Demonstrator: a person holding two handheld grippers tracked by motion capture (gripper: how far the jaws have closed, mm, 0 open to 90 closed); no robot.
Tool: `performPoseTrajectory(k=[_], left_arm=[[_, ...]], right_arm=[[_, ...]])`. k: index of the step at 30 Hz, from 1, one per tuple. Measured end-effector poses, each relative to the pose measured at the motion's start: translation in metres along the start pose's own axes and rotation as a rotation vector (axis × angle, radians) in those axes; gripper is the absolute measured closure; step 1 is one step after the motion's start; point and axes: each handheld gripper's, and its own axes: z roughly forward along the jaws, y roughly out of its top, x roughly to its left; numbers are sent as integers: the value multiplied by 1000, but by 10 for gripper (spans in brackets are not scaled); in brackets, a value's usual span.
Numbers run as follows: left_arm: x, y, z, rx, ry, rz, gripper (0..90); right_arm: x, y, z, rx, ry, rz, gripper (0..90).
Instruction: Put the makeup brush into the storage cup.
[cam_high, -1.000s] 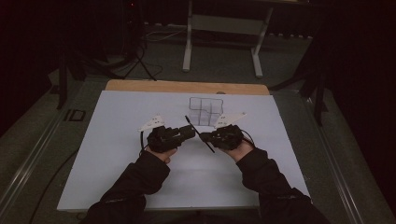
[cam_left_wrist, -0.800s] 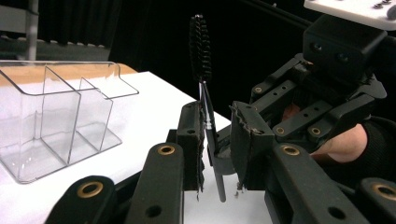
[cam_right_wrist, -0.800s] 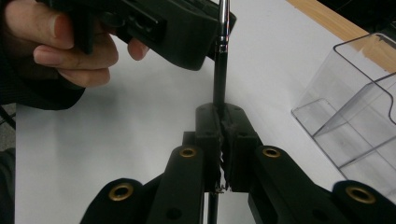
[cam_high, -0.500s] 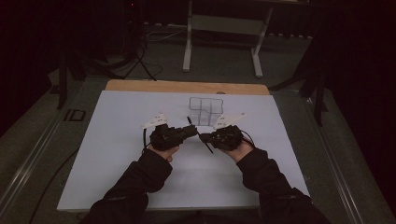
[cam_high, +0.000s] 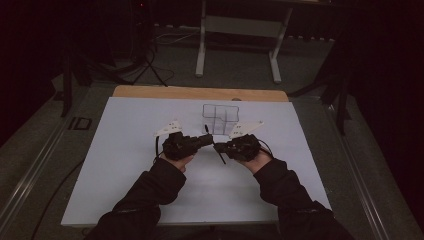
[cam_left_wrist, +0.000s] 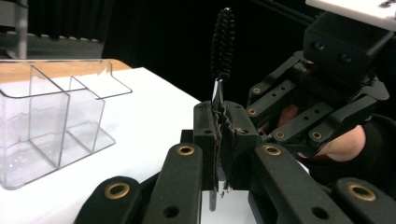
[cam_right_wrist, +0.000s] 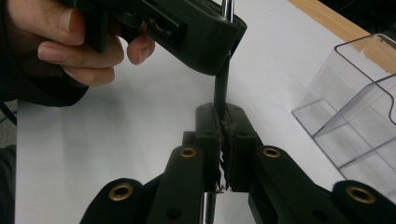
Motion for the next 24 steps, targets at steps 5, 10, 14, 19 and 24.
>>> performPoseTrajectory(k=[5, 10, 14, 19, 24], left_arm=[[-3, 5, 0, 27, 6, 37, 863], [-5, 12, -2, 41, 5, 52, 864], [-5, 18, -5, 46, 15, 52, 864], [-5, 25, -9, 57, 21, 63, 864], [-7, 34, -13, 70, 39, 82, 864]], right_arm=[[0, -1, 1, -14, 14, 8, 851], [-1, -1, -2, -47, 17, 28, 759], [-2, -1, -4, -57, 17, 46, 645], [-5, -4, -7, -79, 7, 70, 479], [-5, -7, -9, -103, -10, 77, 285]])
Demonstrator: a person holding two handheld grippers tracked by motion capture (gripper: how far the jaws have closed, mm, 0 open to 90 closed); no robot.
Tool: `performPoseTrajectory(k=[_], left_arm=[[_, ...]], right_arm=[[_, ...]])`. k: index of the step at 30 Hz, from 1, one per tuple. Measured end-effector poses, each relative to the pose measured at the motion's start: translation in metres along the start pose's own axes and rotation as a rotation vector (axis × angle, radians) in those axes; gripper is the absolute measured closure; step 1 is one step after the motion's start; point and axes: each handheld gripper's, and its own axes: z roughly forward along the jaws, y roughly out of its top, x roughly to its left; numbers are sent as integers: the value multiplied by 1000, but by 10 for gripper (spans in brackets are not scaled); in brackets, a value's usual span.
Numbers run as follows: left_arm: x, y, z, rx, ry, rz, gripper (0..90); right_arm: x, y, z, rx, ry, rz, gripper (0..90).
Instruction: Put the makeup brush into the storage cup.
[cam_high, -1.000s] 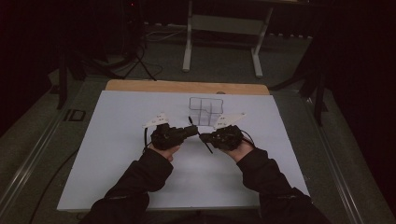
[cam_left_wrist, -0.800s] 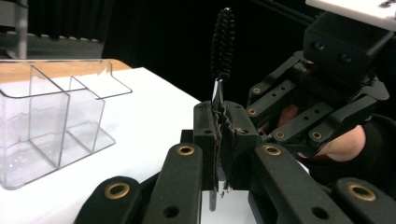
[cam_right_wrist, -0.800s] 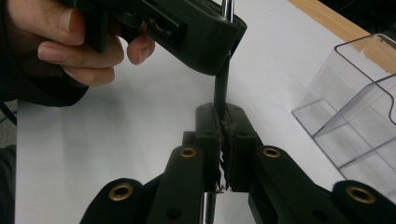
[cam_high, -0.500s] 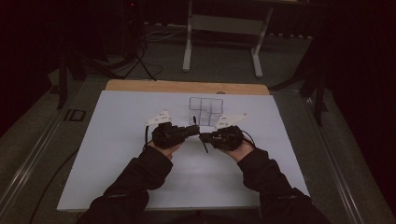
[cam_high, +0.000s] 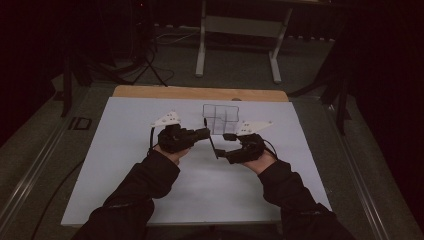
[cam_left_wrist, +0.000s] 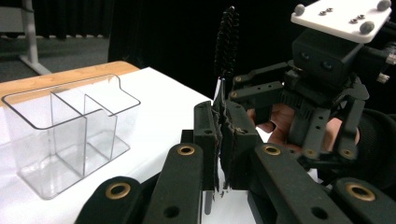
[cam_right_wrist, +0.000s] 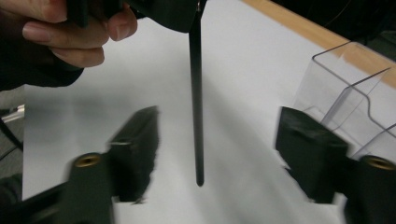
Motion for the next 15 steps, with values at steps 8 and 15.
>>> performPoseTrajectory(k=[8, 15], left_arm=[[3, 16, -12, 24, 49, -5, 863], [1, 35, -20, 40, 77, 68, 863]], right_arm=[[4, -6, -2, -3, -1, -13, 137], [2, -15, -10, -66, 5, 9, 136]])
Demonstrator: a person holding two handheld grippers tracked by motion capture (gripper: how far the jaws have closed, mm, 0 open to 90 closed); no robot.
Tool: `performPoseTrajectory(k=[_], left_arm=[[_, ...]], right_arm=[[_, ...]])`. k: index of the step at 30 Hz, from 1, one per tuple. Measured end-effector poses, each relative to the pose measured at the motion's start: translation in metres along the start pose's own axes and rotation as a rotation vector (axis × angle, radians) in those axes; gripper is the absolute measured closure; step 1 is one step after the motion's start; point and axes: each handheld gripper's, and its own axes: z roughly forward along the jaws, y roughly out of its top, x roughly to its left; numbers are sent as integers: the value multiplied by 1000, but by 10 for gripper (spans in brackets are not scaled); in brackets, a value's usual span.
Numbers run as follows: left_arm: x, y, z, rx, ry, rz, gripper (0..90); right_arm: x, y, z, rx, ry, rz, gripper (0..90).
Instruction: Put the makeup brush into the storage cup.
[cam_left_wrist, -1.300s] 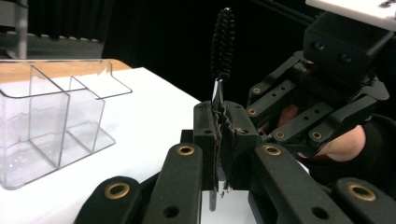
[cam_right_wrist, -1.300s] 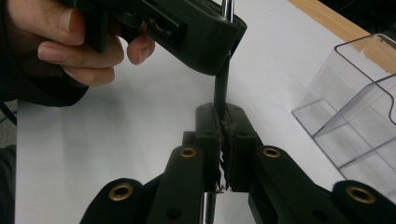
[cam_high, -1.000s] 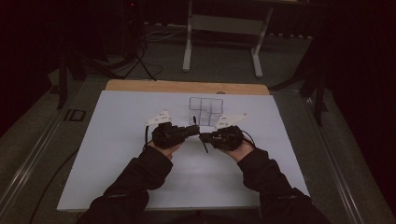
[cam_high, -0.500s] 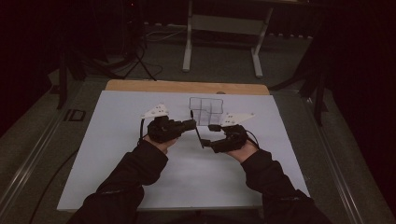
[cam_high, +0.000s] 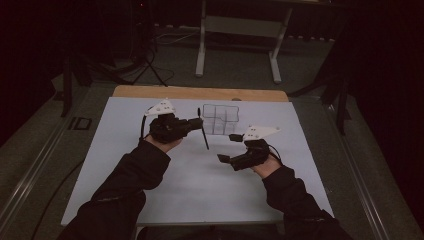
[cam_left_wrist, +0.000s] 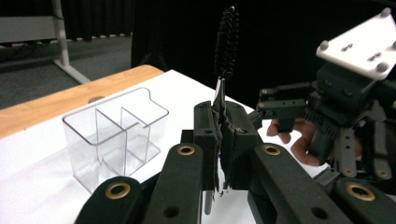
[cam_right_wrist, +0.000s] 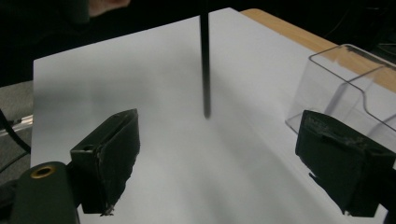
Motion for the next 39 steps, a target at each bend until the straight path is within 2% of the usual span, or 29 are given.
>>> performPoseTrajectory(k=[7, 16, 18, 21, 27, 38, 39], left_arm=[[0, 21, -4, 16, 20, 37, 863], [-1, 44, -4, 45, 16, 77, 863], [-1, 49, -4, 39, 14, 74, 863], [0, 56, -4, 45, 16, 89, 863], [4, 71, 0, 64, 26, 103, 863], [16, 90, 15, 45, 39, 103, 863], [19, 92, 18, 42, 48, 113, 863]], right_arm=[[-3, -10, -14, -45, -30, 9, 140], [-6, -25, -30, -159, -48, 59, 141], [-7, -26, -34, -187, -51, 71, 141], [-7, -28, -38, -205, -47, 87, 141], [-6, -32, -39, -194, -66, 76, 141], [-5, -36, -35, -176, -61, 74, 140], [-5, -37, -34, -180, -61, 72, 140]])
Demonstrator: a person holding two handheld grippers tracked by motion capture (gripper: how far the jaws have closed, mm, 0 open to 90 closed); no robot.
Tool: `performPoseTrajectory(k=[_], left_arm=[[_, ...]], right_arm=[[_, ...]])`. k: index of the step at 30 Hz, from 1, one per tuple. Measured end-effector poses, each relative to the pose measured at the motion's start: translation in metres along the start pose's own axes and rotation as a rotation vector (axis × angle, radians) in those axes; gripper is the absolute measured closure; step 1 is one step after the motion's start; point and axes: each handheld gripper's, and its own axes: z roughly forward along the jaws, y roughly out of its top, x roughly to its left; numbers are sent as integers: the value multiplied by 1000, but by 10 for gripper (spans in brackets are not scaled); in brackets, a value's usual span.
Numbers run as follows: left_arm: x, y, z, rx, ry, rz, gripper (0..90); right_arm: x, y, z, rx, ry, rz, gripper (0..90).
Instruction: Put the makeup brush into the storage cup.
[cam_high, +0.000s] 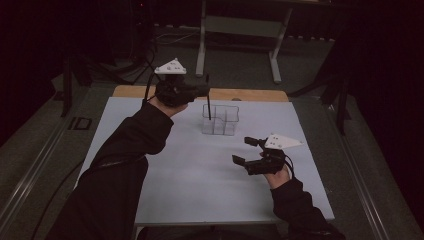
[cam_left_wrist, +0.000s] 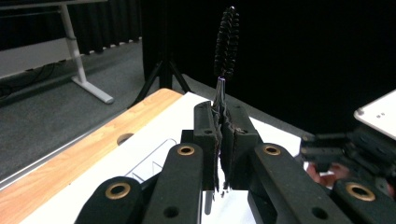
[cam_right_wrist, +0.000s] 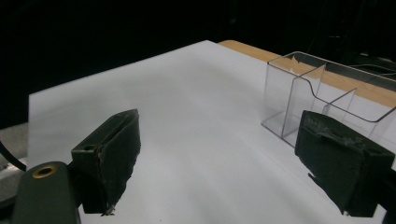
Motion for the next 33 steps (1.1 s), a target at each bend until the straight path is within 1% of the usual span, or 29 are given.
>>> performPoseTrajectory(k=[3, 4, 9, 10, 11, 12, 13, 14, 15, 17, 19, 21, 23, 24, 25, 26, 27, 30, 31, 32, 33], left_arm=[[5, 2, 5, 2, 15, 3, 863], [7, 3, 7, -1, 18, -1, 863], [14, 6, 16, -28, 64, 18, 862], [15, 6, 18, -34, 72, 16, 862], [15, 6, 18, -34, 72, 16, 862], [17, 7, 22, -26, 91, 28, 862], [18, 7, 24, -33, 98, 35, 862], [20, 7, 27, -31, 101, 29, 862], [20, 7, 29, -23, 112, 33, 862], [23, 6, 32, -30, 117, 26, 862], [26, 4, 36, -34, 126, 32, 862], [28, 2, 39, -35, 134, 19, 863], [30, 1, 40, -28, 134, 16, 863], [31, -1, 43, -17, 147, 28, 863], [32, -3, 45, -17, 139, 22, 862], [33, -5, 47, -14, 145, 16, 862], [33, -6, 48, -10, 148, 20, 863], [35, -10, 52, 0, 146, 7, 862], [36, -12, 53, -3, 142, -1, 862], [36, -13, 55, -1, 145, 0, 862], [36, -14, 56, 7, 150, 9, 863]], right_arm=[[0, -1, 0, 2, 2, -7, 140], [0, -1, 0, 1, 3, -1, 141], [-1, -2, 0, 4, 0, 0, 140], [-1, -2, 0, 6, 2, -1, 141], [-1, -2, 0, 6, 2, -1, 141], [-1, -3, 0, 6, 5, 2, 141], [-1, -3, 0, 9, 1, -2, 141], [-1, -3, 0, 6, 6, 2, 141], [-1, -3, 0, 6, 6, 5, 141], [-1, -3, 0, 11, 4, -1, 141], [-1, -3, -1, 10, 4, 1, 141], [-2, -3, -1, 6, 7, 3, 141], [-2, -3, -1, 7, 5, 3, 141], [-2, -3, -1, 10, 3, 4, 141], [-2, -3, -1, 6, 6, 0, 141], [-2, -3, -1, 6, 5, -2, 141], [-1, -3, -2, 8, 6, -2, 141], [-2, -3, -2, 5, 7, 3, 141], [-2, -3, -2, 9, 5, 3, 142], [-2, -3, -2, 7, 8, 4, 142], [-2, -3, -2, 8, 9, 4, 142]])
